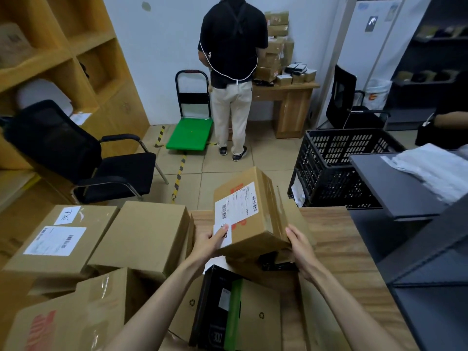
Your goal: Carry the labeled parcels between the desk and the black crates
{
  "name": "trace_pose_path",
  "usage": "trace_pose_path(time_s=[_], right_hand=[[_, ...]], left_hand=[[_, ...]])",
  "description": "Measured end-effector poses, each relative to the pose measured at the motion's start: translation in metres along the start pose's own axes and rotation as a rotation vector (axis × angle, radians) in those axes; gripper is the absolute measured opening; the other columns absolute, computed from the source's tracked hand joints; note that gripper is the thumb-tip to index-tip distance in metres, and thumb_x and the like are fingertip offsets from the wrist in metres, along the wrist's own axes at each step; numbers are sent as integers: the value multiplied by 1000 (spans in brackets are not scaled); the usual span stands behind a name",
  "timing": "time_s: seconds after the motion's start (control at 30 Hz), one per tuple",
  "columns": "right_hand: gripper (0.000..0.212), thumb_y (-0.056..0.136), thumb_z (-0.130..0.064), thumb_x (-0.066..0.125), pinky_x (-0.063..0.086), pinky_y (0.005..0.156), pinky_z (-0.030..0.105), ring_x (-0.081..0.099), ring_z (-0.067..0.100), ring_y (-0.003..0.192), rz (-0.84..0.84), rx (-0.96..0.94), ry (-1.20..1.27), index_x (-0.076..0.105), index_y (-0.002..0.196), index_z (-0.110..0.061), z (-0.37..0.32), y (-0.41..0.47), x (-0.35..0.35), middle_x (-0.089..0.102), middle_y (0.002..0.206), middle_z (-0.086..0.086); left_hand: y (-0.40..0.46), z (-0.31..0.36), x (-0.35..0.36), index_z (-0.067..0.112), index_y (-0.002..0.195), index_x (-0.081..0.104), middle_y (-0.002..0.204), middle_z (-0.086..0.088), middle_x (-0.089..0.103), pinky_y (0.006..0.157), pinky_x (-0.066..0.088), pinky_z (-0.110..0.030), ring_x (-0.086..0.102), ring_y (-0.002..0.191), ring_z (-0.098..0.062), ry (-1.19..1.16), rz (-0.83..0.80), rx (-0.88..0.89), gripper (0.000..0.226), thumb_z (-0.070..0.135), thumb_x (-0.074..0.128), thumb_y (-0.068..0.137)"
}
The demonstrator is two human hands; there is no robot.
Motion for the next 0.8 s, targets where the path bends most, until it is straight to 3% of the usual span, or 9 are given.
trace_pose_path(time_s=[0.07, 0.17, 0.23, 0.33, 0.47, 0.57, 0.67, 0.8], right_hand=[[46, 104, -11, 49, 36, 104, 22, 46, 20, 135, 55, -115, -178, 41, 149, -8, -6, 4, -7, 47, 149, 6], [43, 99, -4, 55, 47, 80, 10, 59, 11, 111, 130, -232, -203, 51, 142, -8, -12, 11, -15, 58, 135, 6], [32, 102, -20, 54, 47, 85, 12, 62, 11, 114, 87, -276, -171, 62, 132, -12, -19, 8, -13, 67, 126, 0], [53, 94, -50, 54, 45, 102, 22, 60, 2, 117, -79, -186, -103, 59, 137, -19, -22, 1, -9, 67, 126, -10], [44, 97, -33, 63, 47, 70, 4, 60, -8, 97, -61, -130, -107, 57, 136, -14, -6, 1, -13, 67, 119, -6], [41, 100, -27, 59, 47, 68, 4, 60, -6, 95, -47, -100, -105, 56, 137, -9, -1, 0, -18, 66, 119, -2], [38, 100, -28, 58, 49, 69, 8, 65, -5, 93, -82, -80, -104, 57, 134, -12, -5, -5, -21, 67, 116, -7], [30, 97, -30, 63, 49, 71, 9, 67, -9, 88, -124, -62, -140, 66, 122, -15, -13, -6, -26, 71, 108, -12]], left_hand=[[3, 0, 4, 15, 123, 67, 112, 3, 75, 69, 58, -21, 71, 101, -15, 6, 25, 7, 33, 37, 62, 99], [9, -2, 10, 12, 118, 69, 110, 0, 76, 71, 57, -22, 73, 97, -15, 64, 62, 21, 35, 39, 67, 96], [12, -2, 17, 14, 116, 71, 106, 3, 78, 74, 59, -25, 75, 92, -12, 89, 47, 52, 33, 39, 70, 95], [11, 2, 30, 23, 106, 68, 101, 8, 76, 76, 61, -25, 74, 90, -9, 149, 66, 98, 20, 37, 73, 92], [17, 5, 40, 33, 99, 63, 104, 11, 73, 88, 60, -39, 70, 97, -10, 326, 41, 138, 22, 42, 78, 86], [20, 12, 37, 18, 119, 61, 115, 2, 71, 81, 61, -33, 69, 98, -12, 373, -3, 111, 42, 43, 75, 88], [20, 28, 30, 13, 138, 50, 122, 6, 64, 72, 55, -22, 61, 97, -5, 372, -28, 128, 52, 39, 67, 97], [26, 53, 19, 17, 158, 29, 152, -3, 48, 96, 41, -29, 48, 119, -10, 308, -30, 212, 71, 29, 66, 98]])
Point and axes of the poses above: each hand's wrist, its own y-axis towards the middle knuckle, its own x-axis out of the palm, z = x × y, the point moved 2 cm from there along y, towards the middle knuckle
